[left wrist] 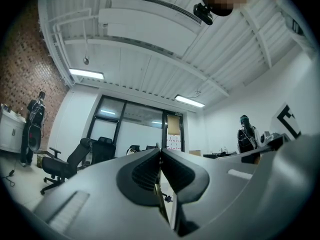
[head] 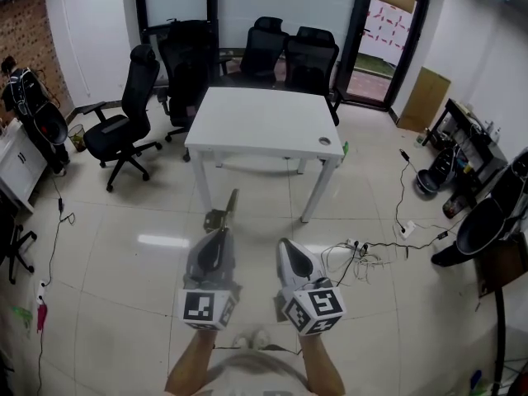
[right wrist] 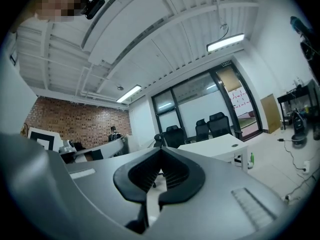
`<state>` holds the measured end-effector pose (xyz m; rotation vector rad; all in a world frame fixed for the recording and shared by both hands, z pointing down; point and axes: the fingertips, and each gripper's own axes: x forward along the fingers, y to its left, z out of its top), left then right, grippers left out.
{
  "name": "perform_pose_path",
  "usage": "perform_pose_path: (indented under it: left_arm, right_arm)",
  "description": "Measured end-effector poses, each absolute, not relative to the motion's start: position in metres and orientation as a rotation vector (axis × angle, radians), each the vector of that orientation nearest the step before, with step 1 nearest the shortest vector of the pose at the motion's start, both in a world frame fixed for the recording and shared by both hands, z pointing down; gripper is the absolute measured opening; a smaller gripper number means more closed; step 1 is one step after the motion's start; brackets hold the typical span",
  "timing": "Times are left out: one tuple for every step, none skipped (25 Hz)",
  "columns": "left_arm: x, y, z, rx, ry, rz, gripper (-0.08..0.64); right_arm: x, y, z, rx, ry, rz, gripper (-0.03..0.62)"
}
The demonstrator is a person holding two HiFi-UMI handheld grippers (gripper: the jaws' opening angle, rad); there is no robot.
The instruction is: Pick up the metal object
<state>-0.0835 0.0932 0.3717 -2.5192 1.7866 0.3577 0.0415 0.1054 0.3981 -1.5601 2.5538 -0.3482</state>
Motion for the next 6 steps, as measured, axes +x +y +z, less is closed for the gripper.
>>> perform_pose_path:
  left_arm:
    - [-0.0838,0.0929,0.3724,-2.518,1.788,0.354,0.008]
    - [-0.0839,0.0929,0.3727,-2.517,1.79,0.351,0.008]
    - [-0.0839,0.0933,0.3731,-2.514,1.79,0.348,0.008]
    - [-0.0838,0.0937,0.3732,-2.511,1.79,0.346,0.008]
    - [-0.0837,0.0942,0.3731,-2.508,1.791,0.344,0.008]
    - [-0.0837,0.0946,0.3729,-2.505,1.792,0.343,0.008]
  right_arm:
    - [0.0415,0.1047,0.3993,-1.564,2.554,-0.35,0.011]
    - [0.0414,0.1045,0.4007,-1.566,2.555,-0.353,0.011]
    - [0.0412,0.1045,0.4021,-1.566,2.557,-0.356,0.011]
    - [0.0409,0.1046,0.4032,-1.565,2.561,-0.358,0.011]
    - [0.0403,0.1046,0.4042,-1.564,2.566,-0.359,0.011]
    - [0.0397,0.1046,0.4052,-1.563,2.571,-0.36,0.011]
